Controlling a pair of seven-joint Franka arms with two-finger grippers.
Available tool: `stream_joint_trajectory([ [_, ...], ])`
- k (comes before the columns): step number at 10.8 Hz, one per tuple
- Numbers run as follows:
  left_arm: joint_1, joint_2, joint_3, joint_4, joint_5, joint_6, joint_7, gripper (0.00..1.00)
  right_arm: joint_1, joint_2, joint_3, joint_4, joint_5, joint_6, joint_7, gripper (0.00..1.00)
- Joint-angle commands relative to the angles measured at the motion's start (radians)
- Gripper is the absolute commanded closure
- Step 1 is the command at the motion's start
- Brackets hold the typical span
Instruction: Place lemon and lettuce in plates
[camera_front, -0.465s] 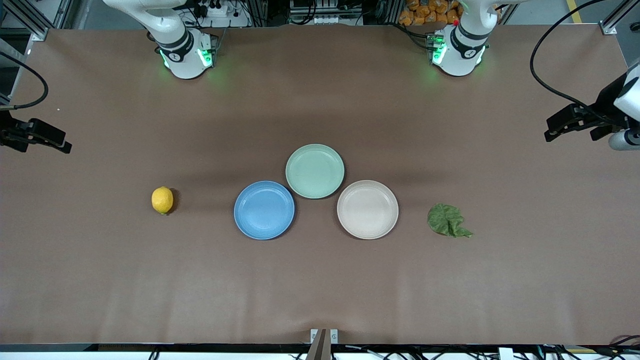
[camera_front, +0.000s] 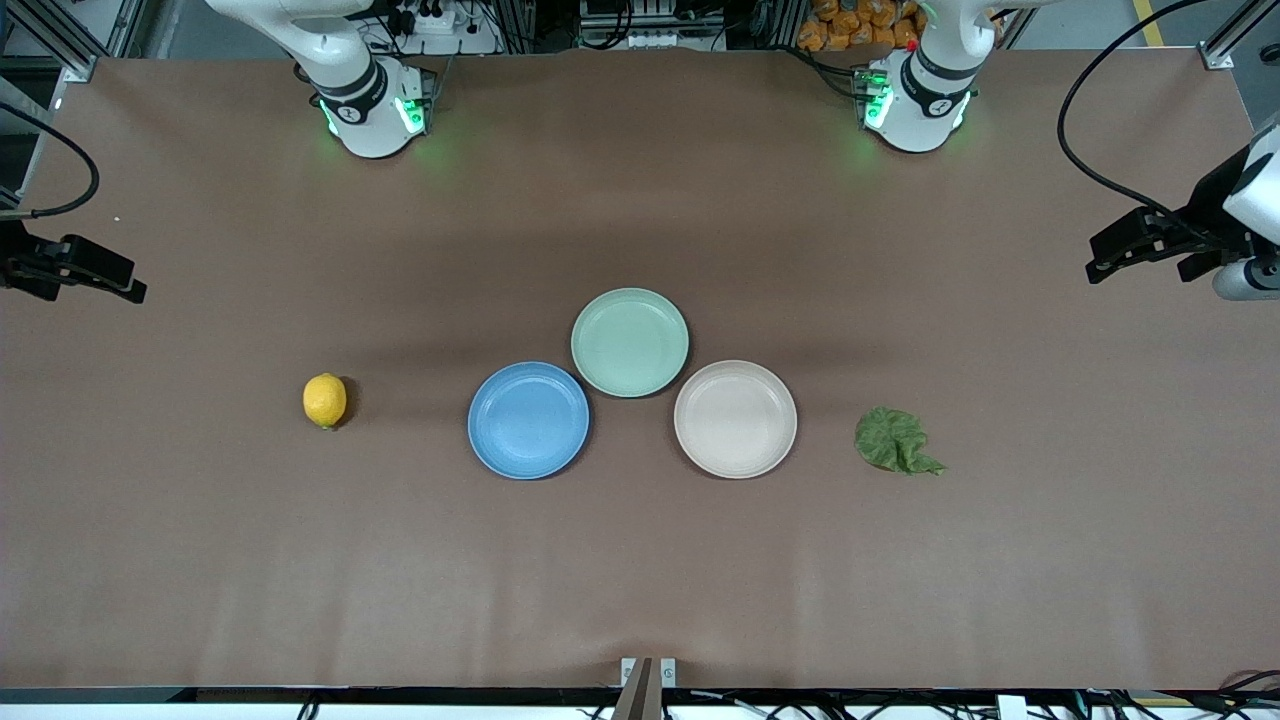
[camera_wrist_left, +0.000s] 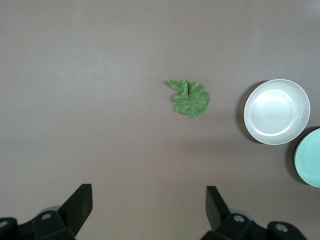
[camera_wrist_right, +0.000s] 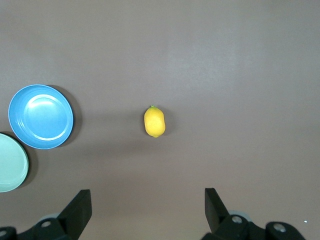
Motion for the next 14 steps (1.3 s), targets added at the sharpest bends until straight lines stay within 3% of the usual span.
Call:
stream_joint_trajectory([
  [1,0.002,-0.001,-0.001,0.013,0.002,0.004,0.019,0.00,-0.001,0.009,0.001,0.013,0.010,-0.013,0.000,0.00],
  [8,0.004,0.048,-0.001,0.026,0.002,0.065,0.021,0.00,0.000,0.009,0.001,0.011,0.010,-0.013,-0.005,0.00],
  [14,-0.004,0.252,0.004,0.023,0.005,0.181,-0.007,0.00,-0.003,0.016,0.001,-0.003,0.010,-0.040,-0.013,0.00],
])
